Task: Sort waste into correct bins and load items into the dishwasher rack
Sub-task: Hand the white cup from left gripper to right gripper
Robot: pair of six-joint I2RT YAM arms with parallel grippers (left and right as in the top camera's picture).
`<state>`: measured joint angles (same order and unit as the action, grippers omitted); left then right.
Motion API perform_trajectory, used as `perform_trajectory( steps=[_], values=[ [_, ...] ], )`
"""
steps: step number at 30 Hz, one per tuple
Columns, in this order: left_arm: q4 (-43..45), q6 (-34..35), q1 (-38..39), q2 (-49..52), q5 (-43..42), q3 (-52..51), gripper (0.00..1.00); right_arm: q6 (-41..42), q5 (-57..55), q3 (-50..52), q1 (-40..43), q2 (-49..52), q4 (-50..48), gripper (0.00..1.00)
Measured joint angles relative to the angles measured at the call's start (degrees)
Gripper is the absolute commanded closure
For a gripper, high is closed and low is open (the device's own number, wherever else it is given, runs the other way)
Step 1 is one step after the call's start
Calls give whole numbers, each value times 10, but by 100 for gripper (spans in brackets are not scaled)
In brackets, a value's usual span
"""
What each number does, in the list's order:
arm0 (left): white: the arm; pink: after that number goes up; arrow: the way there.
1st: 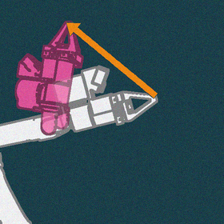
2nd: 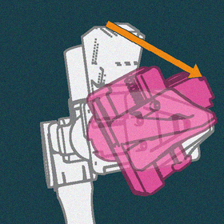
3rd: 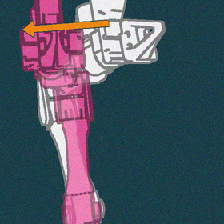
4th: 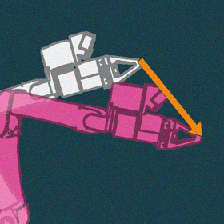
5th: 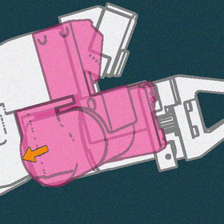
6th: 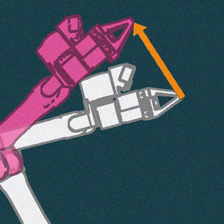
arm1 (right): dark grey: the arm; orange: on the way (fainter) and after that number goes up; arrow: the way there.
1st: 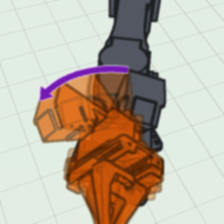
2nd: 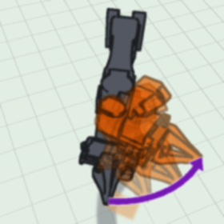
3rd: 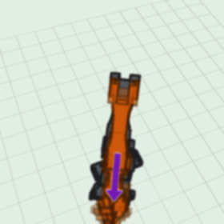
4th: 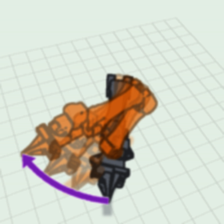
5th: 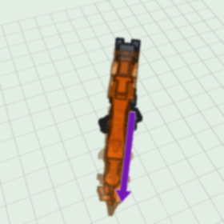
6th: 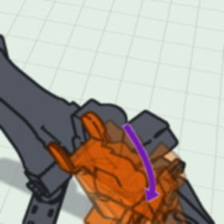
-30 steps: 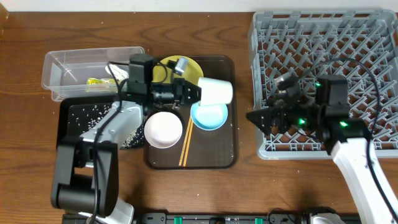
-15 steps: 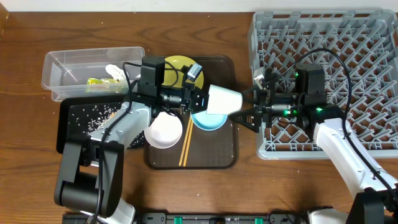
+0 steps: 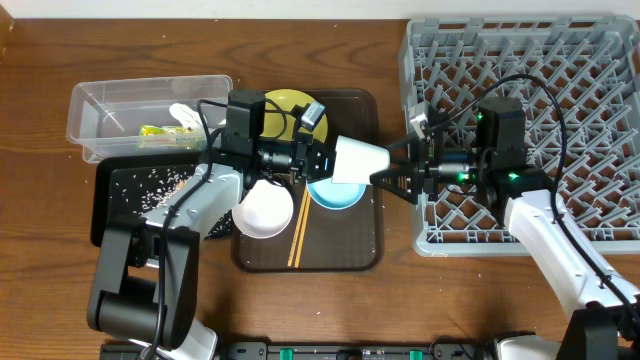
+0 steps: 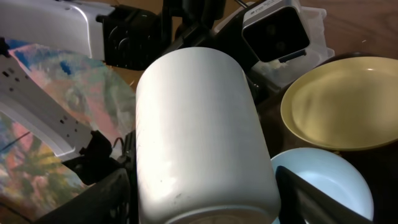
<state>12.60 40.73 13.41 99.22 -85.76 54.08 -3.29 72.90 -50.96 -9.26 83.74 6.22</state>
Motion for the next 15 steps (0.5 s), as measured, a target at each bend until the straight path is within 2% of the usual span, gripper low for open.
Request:
perform_trajectory(
  steps=[5, 11, 12, 15],
  values=[
    [0, 0, 0, 0, -2, 0, 94, 1, -1, 0, 0, 0, 0, 37],
    [0, 0, 0, 0, -3, 0, 89, 2, 0, 0, 0, 0, 0, 44],
    [0, 0, 0, 0, -3, 0, 87, 2, 0, 0, 0, 0, 0, 44],
    [2, -1, 0, 0, -3, 0, 62, 3, 0, 0, 0, 0, 0, 47]
  ],
)
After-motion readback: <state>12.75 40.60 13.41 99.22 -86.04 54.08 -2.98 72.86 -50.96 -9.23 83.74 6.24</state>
